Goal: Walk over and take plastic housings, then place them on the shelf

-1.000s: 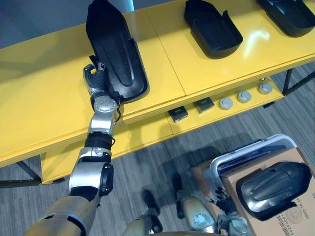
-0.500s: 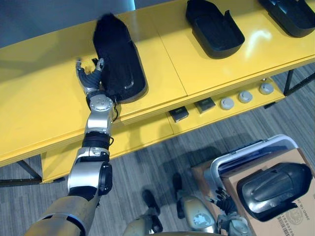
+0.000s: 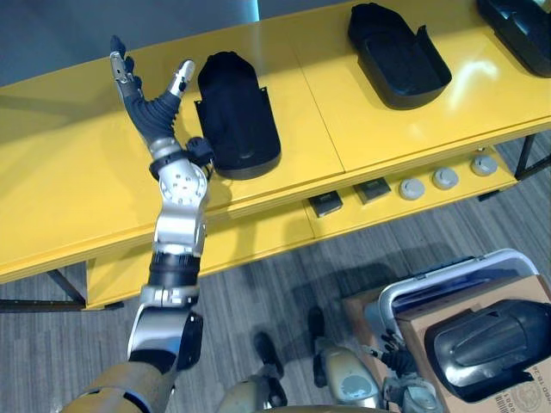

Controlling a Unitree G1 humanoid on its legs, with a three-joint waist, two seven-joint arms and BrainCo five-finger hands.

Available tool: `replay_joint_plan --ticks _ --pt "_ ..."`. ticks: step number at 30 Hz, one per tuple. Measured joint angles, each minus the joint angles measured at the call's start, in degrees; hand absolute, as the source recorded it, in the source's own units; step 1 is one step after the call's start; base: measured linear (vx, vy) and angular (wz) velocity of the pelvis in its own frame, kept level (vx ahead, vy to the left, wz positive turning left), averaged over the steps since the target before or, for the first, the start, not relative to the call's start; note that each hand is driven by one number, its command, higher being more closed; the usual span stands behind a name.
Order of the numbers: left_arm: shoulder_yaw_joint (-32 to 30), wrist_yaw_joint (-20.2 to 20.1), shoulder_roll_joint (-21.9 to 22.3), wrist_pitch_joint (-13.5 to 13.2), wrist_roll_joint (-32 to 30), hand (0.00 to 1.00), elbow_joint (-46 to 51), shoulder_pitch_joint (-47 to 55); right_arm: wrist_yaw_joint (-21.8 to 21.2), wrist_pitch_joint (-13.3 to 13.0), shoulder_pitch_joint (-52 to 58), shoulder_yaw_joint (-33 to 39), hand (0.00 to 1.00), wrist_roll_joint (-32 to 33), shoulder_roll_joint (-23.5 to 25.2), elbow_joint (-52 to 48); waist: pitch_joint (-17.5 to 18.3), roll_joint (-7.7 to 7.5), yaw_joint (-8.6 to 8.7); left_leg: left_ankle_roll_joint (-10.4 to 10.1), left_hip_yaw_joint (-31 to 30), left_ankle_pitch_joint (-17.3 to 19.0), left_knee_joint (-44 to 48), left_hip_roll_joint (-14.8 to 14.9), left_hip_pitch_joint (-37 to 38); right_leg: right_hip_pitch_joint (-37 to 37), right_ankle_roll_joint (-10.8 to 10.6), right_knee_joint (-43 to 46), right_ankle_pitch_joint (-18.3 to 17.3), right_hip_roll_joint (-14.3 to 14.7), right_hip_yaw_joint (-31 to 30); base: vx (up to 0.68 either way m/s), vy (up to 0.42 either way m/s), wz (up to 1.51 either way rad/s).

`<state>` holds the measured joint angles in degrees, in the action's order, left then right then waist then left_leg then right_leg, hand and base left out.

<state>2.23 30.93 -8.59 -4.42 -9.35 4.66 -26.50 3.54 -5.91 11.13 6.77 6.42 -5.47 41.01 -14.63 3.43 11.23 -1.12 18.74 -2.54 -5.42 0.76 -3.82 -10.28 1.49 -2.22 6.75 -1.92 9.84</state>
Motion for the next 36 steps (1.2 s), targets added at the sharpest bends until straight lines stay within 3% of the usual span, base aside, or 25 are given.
replay_joint_plan --ticks 2,7,15,25,31,36 --pt "3.3 -2.8 1.4 -0.4 -6.3 1.00 1.2 7.1 -0.1 0.0 0.1 0.8 0.00 0.0 -0.1 1.4 0.4 0.79 -0.95 -0.1 -0.2 0.1 0.0 0.1 0.1 0.2 0.0 -0.1 0.0 0.0 0.2 0.01 0.003 0.02" --pt "7.4 -6.6 1.6 -0.5 -14.4 1.00 1.6 15.1 -0.1 -0.1 0.0 1.4 0.00 0.0 -0.2 3.0 0.4 1.07 -1.30 -0.2 -0.1 0.3 -0.1 0.2 -0.1 0.2 -0.4 -0.3 -0.2 0.2 0.3 0.00 0.000 0.02" --pt "11.5 -8.8 1.1 -0.3 -22.5 1.00 -4.1 16.2 0.0 0.0 -0.1 0.6 0.00 -0.1 -0.7 3.3 1.3 1.39 -1.06 -0.2 0.5 0.3 -0.1 0.2 -0.2 0.2 -0.8 -0.8 -0.2 0.2 0.2 0.01 0.011 -0.02" --pt "11.7 -9.1 1.0 2.4 -22.8 1.00 -11.0 9.1 0.0 0.0 -0.8 -0.2 0.00 -0.2 -1.1 4.3 1.5 1.16 -0.93 -0.1 1.8 0.4 0.0 0.2 -0.8 -0.9 -0.9 -0.9 0.2 0.3 -1.1 0.03 0.018 -0.06" --pt "10.3 -8.3 0.7 4.1 -22.8 1.00 -14.4 4.1 0.0 0.1 -0.8 -0.8 0.00 -0.2 -1.0 3.2 1.6 0.96 0.53 0.1 2.3 0.3 0.0 0.3 -1.3 -1.8 -0.9 -0.7 0.2 0.5 -1.9 0.03 0.007 -0.06" --pt "10.0 -8.3 0.5 4.2 -22.9 1.00 -16.1 0.6 0.0 0.1 -0.8 -0.9 0.00 -0.1 -1.0 3.0 1.6 0.91 0.61 0.2 2.7 0.2 0.0 0.3 -1.9 -3.0 -0.9 0.1 0.2 0.5 -2.3 0.01 0.006 -0.06"
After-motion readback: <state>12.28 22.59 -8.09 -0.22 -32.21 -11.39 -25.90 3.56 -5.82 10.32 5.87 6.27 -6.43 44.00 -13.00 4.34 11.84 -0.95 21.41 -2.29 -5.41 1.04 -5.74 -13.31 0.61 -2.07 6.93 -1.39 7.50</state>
